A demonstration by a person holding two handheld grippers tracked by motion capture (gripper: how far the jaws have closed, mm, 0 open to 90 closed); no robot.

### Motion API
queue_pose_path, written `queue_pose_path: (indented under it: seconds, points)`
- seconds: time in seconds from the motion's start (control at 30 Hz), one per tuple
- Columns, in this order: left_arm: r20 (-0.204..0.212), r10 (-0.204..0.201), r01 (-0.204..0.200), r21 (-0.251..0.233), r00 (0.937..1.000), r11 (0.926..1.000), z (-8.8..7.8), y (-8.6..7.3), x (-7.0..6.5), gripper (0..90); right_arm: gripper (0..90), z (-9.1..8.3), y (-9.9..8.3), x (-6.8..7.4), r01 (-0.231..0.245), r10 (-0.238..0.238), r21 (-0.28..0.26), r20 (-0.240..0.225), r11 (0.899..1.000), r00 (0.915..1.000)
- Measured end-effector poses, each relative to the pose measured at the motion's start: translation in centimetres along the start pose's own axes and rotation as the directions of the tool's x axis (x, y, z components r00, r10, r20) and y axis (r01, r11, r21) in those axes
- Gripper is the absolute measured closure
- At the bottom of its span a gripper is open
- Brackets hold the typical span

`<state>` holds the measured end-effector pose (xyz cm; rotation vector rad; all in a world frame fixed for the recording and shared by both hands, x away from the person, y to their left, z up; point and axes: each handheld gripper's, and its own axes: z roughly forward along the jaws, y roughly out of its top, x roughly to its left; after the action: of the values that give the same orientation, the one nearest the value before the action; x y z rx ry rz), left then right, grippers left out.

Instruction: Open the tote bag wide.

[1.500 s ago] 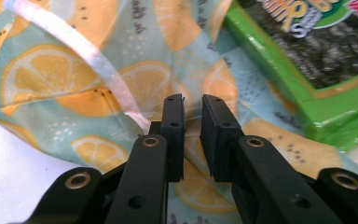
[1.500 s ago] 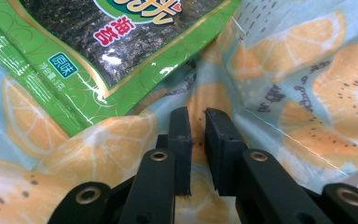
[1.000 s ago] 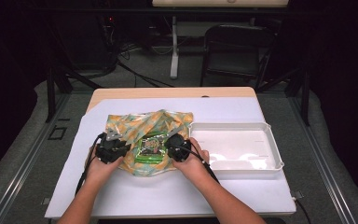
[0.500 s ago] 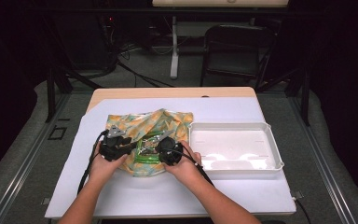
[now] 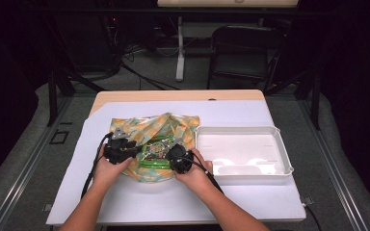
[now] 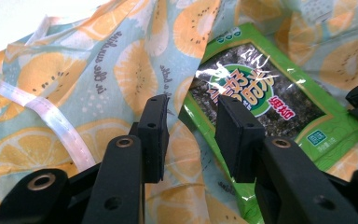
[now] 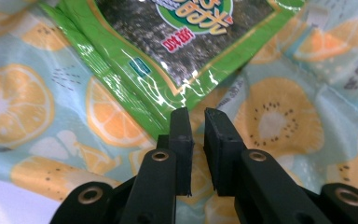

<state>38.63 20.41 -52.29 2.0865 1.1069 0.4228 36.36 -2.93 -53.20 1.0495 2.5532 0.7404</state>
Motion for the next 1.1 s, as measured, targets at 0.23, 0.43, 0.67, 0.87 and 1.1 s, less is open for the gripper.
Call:
queue_pose_path:
  seconds: [0.23,0.43,0.67,0.87,1.1]
  points:
    - [-0.004,-0.009,0.009,0.008,1.0,0.9999,0.2,-0.1,0.1,62.8,81.5,0.5,-0.4,-0.3,-0.012,0.011,0.03,0.002,0.999,0.9999]
    - [-0.004,-0.014,0.014,0.006,0.9999,0.9999,0.3,0.0,0.1,61.7,81.8,0.6,-0.6,-0.4,-0.016,0.016,0.033,0.003,0.999,0.9999]
    - [0.002,-0.014,0.014,-0.018,0.9999,0.9997,-0.3,0.5,0.0,61.7,81.9,0.7,-0.7,-0.4,-0.027,0.026,0.028,0.008,0.999,0.9996]
    - [0.012,-0.008,0.009,-0.029,0.9999,0.9995,-0.5,1.0,-0.3,61.7,81.7,0.6,-0.8,-0.4,-0.027,0.027,0.033,0.011,0.999,0.9996]
    - [0.02,-0.021,0.021,-0.039,0.9996,0.999,-0.4,1.3,-0.1,61.7,80.6,0.4,-1.0,-0.5,-0.045,0.045,0.026,0.02,0.999,0.9988]
